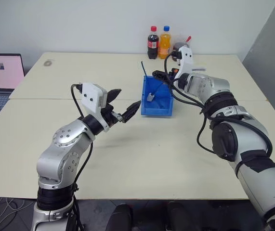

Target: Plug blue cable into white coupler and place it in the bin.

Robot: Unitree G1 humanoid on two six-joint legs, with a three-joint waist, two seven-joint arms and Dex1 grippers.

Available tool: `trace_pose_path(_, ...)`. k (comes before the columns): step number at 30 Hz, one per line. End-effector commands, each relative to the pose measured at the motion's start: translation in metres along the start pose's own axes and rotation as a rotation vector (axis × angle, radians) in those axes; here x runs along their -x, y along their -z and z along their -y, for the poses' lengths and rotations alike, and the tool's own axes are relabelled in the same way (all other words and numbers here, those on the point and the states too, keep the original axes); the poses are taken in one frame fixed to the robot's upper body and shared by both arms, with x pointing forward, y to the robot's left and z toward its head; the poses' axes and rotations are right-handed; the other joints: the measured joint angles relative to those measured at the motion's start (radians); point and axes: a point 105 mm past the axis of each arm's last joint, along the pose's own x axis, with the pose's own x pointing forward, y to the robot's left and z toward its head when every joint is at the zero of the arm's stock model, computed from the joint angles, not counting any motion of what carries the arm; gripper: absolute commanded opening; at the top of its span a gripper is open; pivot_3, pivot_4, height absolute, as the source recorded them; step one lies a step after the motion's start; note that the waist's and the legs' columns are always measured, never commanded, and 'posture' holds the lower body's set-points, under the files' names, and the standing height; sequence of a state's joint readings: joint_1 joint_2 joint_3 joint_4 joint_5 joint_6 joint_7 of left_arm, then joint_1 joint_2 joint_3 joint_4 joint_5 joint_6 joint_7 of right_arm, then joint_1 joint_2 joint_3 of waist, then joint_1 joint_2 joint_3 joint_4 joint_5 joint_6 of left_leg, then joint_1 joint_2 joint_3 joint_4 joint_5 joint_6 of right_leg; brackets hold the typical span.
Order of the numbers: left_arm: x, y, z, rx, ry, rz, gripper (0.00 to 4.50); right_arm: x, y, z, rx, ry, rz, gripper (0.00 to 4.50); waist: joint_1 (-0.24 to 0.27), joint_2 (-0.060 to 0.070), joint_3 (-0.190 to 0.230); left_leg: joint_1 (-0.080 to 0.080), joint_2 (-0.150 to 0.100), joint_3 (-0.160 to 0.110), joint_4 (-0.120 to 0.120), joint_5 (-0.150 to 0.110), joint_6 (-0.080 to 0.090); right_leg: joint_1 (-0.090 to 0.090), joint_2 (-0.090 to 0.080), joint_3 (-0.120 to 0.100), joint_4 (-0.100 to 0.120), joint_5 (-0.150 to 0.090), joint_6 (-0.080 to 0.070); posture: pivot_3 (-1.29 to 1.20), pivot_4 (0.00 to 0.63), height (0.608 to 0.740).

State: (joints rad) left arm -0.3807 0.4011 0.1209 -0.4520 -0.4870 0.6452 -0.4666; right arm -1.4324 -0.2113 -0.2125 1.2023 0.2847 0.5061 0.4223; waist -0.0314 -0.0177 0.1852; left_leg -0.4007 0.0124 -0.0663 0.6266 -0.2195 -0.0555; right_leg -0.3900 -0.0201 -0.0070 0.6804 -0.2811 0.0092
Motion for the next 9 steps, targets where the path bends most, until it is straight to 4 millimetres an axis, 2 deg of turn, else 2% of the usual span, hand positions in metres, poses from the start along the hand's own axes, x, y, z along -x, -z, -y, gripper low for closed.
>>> trace_pose_path(1,0.0,-0.003,-0.009,-0.027,-0.048,0.001,4.5,0.012,-0.037,0.0,0.076,-0.005,0.089,4.28,0.0,0.0,0.0,0.0,0.0,0.0,0.0,0.0,0.0,0.0,0.0,0.0,0.0,0.0,0.0,0.0,0.15,0.74)
trace_pose_path(5,0.003,0.004,-0.025,-0.009,-0.15,-0.029,4.5,0.029,-0.046,0.021,0.14,0.051,0.122,4.28,0.001,0.0,0.0,0.0,0.0,0.0,0.0,0.0,0.0,0.0,0.0,0.0,0.0,0.0,0.0,0.0,0.15,0.74)
trace_pose_path(7,0.008,0.005,-0.033,0.0,-0.203,-0.024,4.5,0.04,-0.044,0.032,0.193,0.073,0.14,4.28,0.003,0.0,0.0,0.0,0.0,0.0,0.0,0.0,0.0,0.0,0.0,0.0,0.0,0.0,0.0,0.0,0.15,0.74)
trace_pose_path(9,0.013,0.007,-0.038,0.004,-0.245,-0.034,4.5,0.051,-0.036,0.035,0.238,0.07,0.15,4.28,0.004,0.0,0.0,0.0,0.0,-0.001,0.0,0.0,0.0,0.0,0.0,0.0,-0.001,0.0,0.0,0.0,0.15,0.74)
